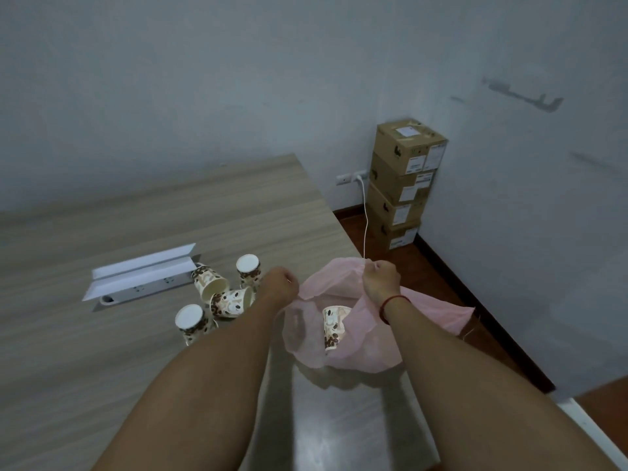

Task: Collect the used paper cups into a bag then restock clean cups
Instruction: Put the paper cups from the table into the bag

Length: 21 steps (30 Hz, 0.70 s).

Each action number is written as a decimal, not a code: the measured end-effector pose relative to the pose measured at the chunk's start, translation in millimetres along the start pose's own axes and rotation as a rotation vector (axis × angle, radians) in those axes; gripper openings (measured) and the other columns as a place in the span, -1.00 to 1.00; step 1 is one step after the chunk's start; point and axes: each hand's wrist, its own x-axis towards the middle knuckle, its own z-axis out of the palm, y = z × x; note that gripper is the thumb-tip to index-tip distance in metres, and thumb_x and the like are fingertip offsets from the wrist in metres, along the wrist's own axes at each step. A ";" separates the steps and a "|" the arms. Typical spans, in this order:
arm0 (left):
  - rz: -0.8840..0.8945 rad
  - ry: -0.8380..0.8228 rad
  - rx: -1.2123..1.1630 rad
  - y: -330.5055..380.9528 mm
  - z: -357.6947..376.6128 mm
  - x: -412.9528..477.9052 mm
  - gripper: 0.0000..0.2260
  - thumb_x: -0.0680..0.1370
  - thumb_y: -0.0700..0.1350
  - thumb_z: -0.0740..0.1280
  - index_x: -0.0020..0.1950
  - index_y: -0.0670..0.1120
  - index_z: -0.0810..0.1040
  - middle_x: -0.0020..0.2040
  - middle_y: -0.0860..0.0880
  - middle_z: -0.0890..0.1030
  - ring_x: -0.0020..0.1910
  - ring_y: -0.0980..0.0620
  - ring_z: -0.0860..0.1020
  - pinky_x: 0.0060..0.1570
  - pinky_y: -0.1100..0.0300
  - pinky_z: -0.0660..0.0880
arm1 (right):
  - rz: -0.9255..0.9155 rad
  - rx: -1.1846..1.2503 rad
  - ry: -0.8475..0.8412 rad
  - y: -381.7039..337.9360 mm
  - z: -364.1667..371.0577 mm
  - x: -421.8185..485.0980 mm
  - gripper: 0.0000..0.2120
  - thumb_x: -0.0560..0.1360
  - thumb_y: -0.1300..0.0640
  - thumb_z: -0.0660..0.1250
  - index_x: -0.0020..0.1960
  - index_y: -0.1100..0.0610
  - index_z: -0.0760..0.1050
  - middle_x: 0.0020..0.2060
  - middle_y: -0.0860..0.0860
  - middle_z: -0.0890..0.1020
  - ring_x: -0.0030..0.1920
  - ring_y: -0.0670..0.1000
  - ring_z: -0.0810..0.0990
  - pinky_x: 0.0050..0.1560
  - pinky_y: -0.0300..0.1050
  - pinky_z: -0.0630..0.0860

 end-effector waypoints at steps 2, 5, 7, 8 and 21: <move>0.022 0.014 0.070 -5.4 -3.6 16.7 -0.72 0.49 -0.22 0.31 0.18 -0.17 0.60 0.21 -0.18 0.61 0.21 -0.14 0.56 0.22 0.10 0.46 | 0.016 0.001 0.010 -0.6 5.5 5.4 -0.76 0.59 0.09 0.12 -0.09 0.18 0.49 0.05 0.25 0.59 -0.05 0.12 0.51 -0.01 -0.11 0.38; 0.048 -0.053 0.269 -16.6 -0.6 37.0 -0.52 0.52 -0.09 0.33 0.44 -0.09 0.40 0.41 -0.18 0.44 0.40 -0.16 0.40 0.39 0.04 0.34 | 0.045 -0.023 0.036 1.5 14.0 15.2 -0.78 0.57 0.09 0.12 -0.21 0.10 0.40 -0.09 0.18 0.52 -0.11 0.06 0.45 -0.04 -0.11 0.36; 0.043 -0.117 0.386 -24.1 2.3 47.9 -0.45 0.54 0.01 0.30 0.52 -0.02 0.27 0.47 -0.21 0.33 0.45 -0.20 0.32 0.42 0.00 0.29 | 0.062 -0.049 0.047 3.4 20.9 20.6 -0.76 0.56 0.09 0.13 -0.27 0.08 0.35 -0.14 0.12 0.45 -0.13 0.06 0.43 -0.06 -0.12 0.35; 0.043 -0.145 0.417 -26.3 2.9 53.2 -0.45 0.56 0.03 0.28 0.53 0.01 0.24 0.49 -0.22 0.29 0.47 -0.21 0.28 0.43 -0.02 0.26 | 0.068 -0.062 0.048 3.1 24.4 22.2 -0.73 0.56 0.09 0.13 -0.32 0.06 0.31 -0.15 0.12 0.43 -0.14 0.05 0.42 -0.07 -0.14 0.33; 0.043 -0.191 0.575 -42.6 13.3 79.7 -0.63 0.59 -0.10 0.24 0.41 0.02 0.39 0.36 -0.27 0.31 0.36 -0.28 0.35 0.31 -0.08 0.34 | 0.098 -0.088 0.029 8.1 50.0 28.4 -0.92 0.53 0.13 0.18 -0.10 0.13 0.38 -0.15 0.08 0.43 -0.11 0.02 0.41 -0.08 -0.15 0.32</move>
